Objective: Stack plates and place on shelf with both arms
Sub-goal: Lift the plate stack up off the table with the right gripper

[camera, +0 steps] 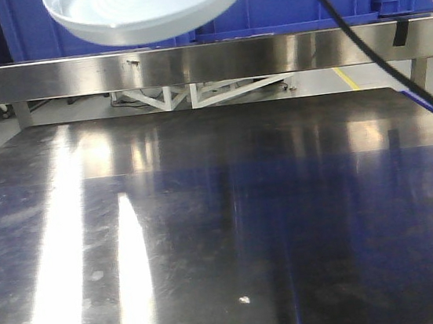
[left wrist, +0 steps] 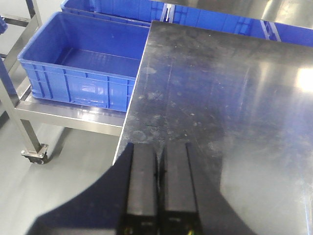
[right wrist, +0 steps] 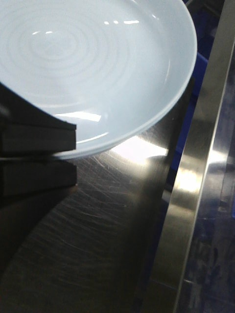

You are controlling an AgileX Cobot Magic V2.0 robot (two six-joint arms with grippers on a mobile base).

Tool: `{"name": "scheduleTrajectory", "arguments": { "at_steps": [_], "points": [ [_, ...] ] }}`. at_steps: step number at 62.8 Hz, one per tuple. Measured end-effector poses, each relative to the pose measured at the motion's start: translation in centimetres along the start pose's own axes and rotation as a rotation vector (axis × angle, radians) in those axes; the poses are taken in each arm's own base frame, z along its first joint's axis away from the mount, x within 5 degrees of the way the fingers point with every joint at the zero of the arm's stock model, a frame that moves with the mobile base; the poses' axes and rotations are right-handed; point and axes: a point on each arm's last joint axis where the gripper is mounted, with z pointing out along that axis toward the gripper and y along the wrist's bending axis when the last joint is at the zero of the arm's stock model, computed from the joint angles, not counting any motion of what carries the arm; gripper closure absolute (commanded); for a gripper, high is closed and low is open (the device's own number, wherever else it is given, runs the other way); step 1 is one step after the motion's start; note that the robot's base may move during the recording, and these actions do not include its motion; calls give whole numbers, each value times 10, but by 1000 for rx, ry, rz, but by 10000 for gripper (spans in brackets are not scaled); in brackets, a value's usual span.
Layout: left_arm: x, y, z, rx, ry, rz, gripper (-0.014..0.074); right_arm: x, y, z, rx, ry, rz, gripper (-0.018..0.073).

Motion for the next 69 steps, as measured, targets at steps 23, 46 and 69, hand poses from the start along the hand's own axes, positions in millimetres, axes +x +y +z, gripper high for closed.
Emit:
{"name": "scheduleTrajectory", "arguments": {
  "at_steps": [23, 46, 69],
  "points": [
    [0, 0, 0, 0, 0, 0, 505, 22, -6, -31, 10, -26, 7, 511],
    [0, 0, 0, 0, 0, 0, 505, 25, -50, -84, 137, -137, 84, 511],
    [0, 0, 0, 0, 0, 0, 505, 73, -75, -142, 261, -197, 154, 511]
  ]
}}
